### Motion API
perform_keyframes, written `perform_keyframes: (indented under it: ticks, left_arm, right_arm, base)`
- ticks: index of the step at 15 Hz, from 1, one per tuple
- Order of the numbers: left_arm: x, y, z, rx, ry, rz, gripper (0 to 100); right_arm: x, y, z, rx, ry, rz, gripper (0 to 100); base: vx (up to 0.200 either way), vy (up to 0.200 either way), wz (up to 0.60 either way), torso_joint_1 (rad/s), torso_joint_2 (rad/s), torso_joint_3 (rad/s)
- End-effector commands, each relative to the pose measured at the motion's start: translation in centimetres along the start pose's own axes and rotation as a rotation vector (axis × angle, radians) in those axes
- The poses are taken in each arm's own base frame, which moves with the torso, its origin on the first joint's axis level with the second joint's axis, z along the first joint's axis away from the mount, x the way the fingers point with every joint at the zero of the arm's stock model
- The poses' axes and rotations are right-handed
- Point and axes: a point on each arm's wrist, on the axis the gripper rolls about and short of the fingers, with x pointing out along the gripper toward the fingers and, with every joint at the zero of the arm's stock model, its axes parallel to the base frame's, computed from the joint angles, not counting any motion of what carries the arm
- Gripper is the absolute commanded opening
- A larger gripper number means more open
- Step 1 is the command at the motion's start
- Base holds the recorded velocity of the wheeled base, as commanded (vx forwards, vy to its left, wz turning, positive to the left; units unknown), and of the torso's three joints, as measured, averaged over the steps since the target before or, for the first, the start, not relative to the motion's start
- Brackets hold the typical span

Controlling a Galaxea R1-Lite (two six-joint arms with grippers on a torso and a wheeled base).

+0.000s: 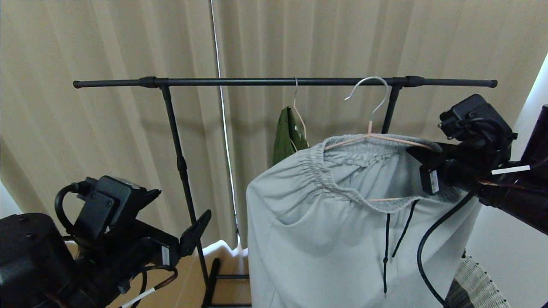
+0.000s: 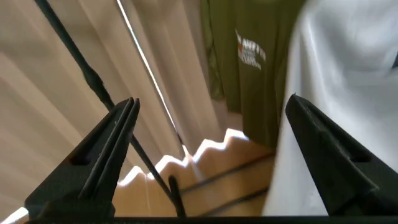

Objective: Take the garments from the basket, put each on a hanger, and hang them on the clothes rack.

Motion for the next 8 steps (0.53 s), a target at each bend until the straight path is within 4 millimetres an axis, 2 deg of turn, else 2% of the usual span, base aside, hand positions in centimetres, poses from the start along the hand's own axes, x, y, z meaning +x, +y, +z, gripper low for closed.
perform_keyframes:
  ticks: [1, 2, 3, 4, 5, 6, 7, 8]
  left_arm:
    - [-1.9, 1.7, 1.8, -0.018, -0.059, 0.051, 100]
    - [-3.7, 3.2, 2.6, -0.03, -0.051, 0.103, 100]
    - [-4.3, 3.6, 2.7, -0.035, -0.046, 0.115, 100]
    - [-6.8, 4.5, 2.6, -0.054, -0.028, 0.146, 100]
    - [-7.6, 4.7, 2.4, -0.064, -0.021, 0.153, 100]
    - [-10.5, 5.0, 1.3, -0.133, -0.015, 0.156, 100]
    - [-12.1, 5.1, 1.0, -0.171, -0.026, 0.142, 100]
    - [-12.6, 5.1, 1.0, -0.168, -0.007, 0.093, 100]
  right_arm:
    - [-1.0, -0.3, -0.9, -0.001, 0.024, -0.01, 0]
    - [-2.1, -0.6, -1.8, 0.0, 0.046, -0.024, 0]
    - [-2.3, -0.9, -2.0, 0.002, 0.051, -0.037, 0]
    - [-3.1, -1.8, -3.0, 0.009, 0.083, -0.085, 0]
    - [-3.4, -2.0, -3.5, 0.011, 0.099, -0.1, 0]
    - [-4.8, -2.4, -5.5, 0.014, 0.164, -0.141, 0]
    - [-5.7, -2.5, -6.2, 0.018, 0.184, -0.164, 0]
    - [-6.3, -3.0, -6.8, 0.03, 0.206, -0.196, 0]
  base:
    - [0.0, 0.0, 0.0, 0.0, 0.0, 0.0]
    - [0.0, 0.0, 0.0, 0.0, 0.0, 0.0]
    - [0.0, 0.0, 0.0, 0.0, 0.0, 0.0]
    - [0.0, 0.0, 0.0, 0.0, 0.0, 0.0]
    - [0.0, 0.0, 0.0, 0.0, 0.0, 0.0]
    - [0.0, 0.0, 0.0, 0.0, 0.0, 0.0]
    - [0.0, 0.0, 0.0, 0.0, 0.0, 0.0]
    - [0.0, 0.0, 0.0, 0.0, 0.0, 0.0]
